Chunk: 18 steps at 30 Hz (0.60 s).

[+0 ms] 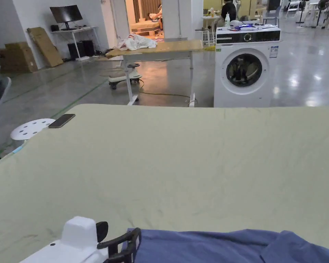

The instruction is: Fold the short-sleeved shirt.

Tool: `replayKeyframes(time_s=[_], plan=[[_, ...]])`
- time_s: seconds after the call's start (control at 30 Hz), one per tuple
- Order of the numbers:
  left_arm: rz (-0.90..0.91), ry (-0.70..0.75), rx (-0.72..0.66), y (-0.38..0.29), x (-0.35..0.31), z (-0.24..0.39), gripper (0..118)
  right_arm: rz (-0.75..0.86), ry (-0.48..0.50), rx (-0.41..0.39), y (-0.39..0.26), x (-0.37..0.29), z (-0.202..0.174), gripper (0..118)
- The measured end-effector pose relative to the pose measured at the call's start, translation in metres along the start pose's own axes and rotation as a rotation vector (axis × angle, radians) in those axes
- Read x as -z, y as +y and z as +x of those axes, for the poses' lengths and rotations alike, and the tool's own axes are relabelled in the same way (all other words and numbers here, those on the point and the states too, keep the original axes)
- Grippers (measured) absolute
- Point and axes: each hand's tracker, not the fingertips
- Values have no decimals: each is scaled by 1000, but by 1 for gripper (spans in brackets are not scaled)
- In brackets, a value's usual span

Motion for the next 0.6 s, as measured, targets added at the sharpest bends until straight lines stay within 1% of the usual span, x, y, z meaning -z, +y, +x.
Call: replayKeyframes(time_s=[0.03,0.13,0.17,0.23,0.33,0.37,0.4,0.43,0.47,0.5,0.57,0.6], plan=[[-54,25,-2,2,23,-4,75,-1,-4,2,1,-1,1,0],[-204,64,-52,0,90,-21,75,3,-18,3,1,-6,6,0],[-232,49,-48,-4,109,-27,75,3,-22,4,1,-7,7,0],[-314,72,-18,-10,143,-31,70,0,-27,5,1,-11,11,0],[-357,74,7,-16,168,-29,42,-11,-49,-3,-3,-16,15,0],[-385,53,2,-19,173,-28,29,-17,-56,0,-5,-16,17,0],[-403,31,-15,-23,179,-28,21,-28,-65,10,-7,-15,19,0],[-405,41,-16,-26,185,-26,19,-42,-71,20,-9,-14,21,0],[-406,73,-8,-27,186,-23,12,-55,-74,26,-11,-12,22,0],[-392,66,-5,-28,183,-20,7,-62,-79,24,-12,-10,22,0],[-402,67,1,-27,188,-17,1,-74,-81,12,-14,-6,24,0],[-415,70,18,-28,191,-15,0,-81,-80,4,-13,-3,25,0]])
